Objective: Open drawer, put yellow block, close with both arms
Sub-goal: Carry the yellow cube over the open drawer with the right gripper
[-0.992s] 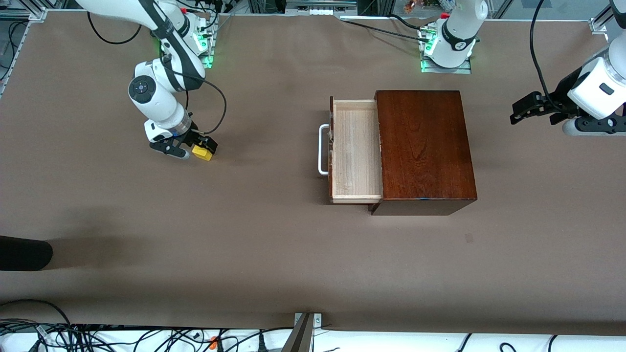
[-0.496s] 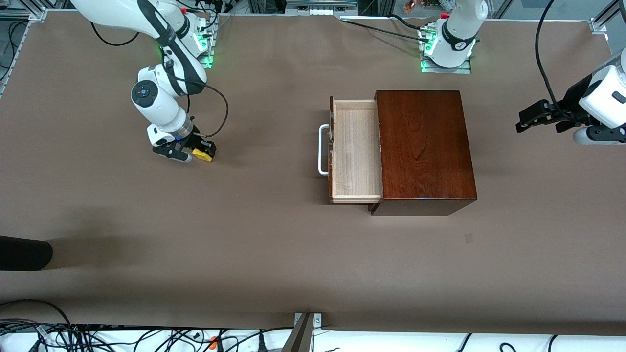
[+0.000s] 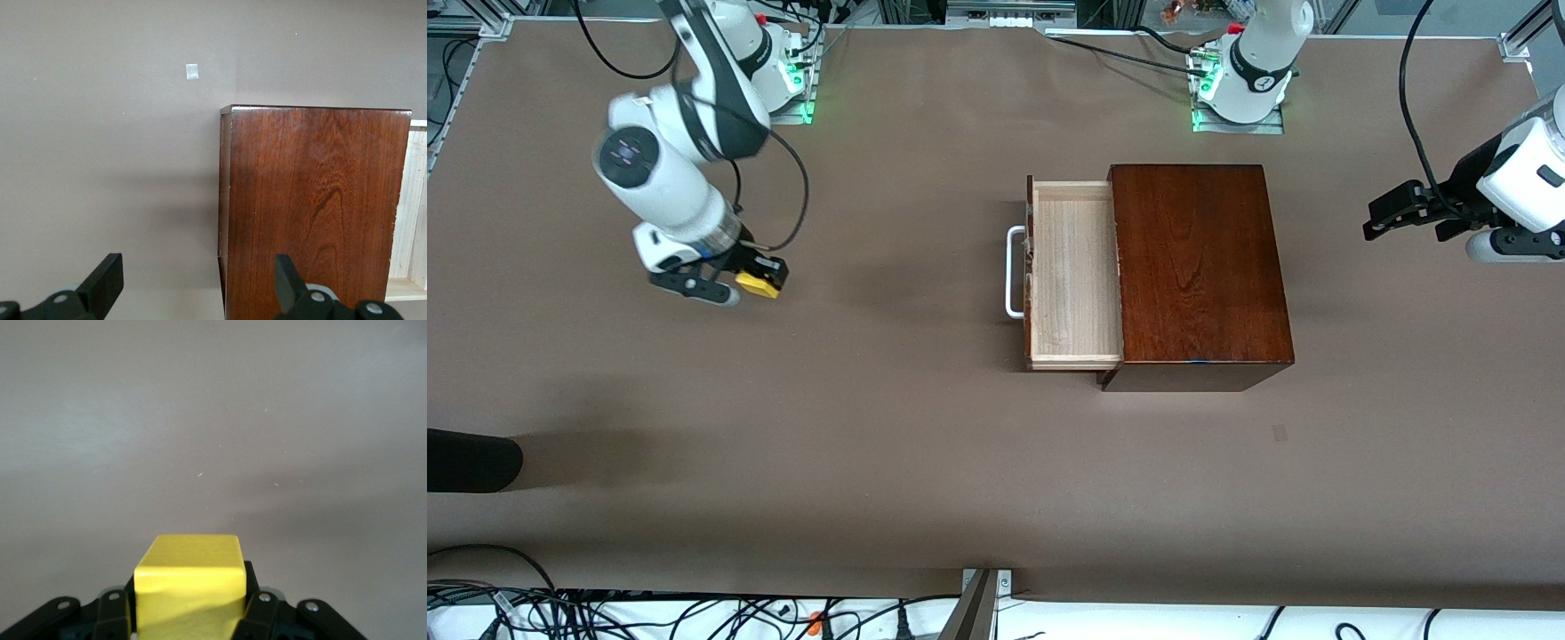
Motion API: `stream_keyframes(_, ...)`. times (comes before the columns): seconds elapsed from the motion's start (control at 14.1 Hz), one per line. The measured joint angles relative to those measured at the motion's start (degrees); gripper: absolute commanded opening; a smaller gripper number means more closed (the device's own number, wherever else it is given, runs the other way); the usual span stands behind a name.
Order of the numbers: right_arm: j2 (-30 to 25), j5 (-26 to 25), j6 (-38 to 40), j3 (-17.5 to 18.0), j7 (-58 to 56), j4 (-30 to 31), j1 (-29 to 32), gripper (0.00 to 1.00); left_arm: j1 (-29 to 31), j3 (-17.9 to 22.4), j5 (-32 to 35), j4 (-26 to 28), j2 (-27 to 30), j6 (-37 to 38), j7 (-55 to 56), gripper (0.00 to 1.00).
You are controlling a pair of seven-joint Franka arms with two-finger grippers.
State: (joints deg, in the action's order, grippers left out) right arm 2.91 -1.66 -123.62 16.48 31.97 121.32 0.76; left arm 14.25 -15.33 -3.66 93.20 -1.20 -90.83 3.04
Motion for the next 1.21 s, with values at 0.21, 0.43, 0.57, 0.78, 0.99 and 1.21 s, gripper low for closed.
stream_keyframes(0.21, -0.2, 0.85, 16.0, 3.68, 8.84, -13.86, -0.17, 0.0, -2.59, 0.88, 0.44, -0.4, 0.02, 0.0, -0.08, 1.0)
stream_keyframes(0.43, 1.59, 3.18, 18.5, 8.08, 27.35, -20.01, -3.67, 0.0, -9.29, 6.52, 1.54, -0.52, 0.15, 0.0, -0.07, 1.0)
stream_keyframes(0.57, 4.8, 3.32, 18.4, 8.57, 42.24, -23.38, -10.12, 0.0, -10.19, 7.62, 1.55, -0.54, 0.18, 0.01, -0.07, 1.0)
stream_keyframes(0.78, 12.51, 1.68, 18.16, 8.67, 64.52, -31.1, -20.26, 0.0, -10.27, 7.71, 1.55, -0.55, 0.18, 0.03, -0.07, 1.0)
stream_keyframes(0.99, 21.76, -1.75, 17.89, 8.51, 83.44, -41.02, -28.83, 0.0, -10.37, 7.71, 1.55, -0.55, 0.18, 0.04, -0.07, 1.0)
stream_keyframes(1.21, 30.9, -4.32, 17.56, 7.97, 99.07, -51.6, -35.41, 0.0, -10.43, 7.7, 1.55, -0.56, 0.18, 0.05, -0.07, 1.0)
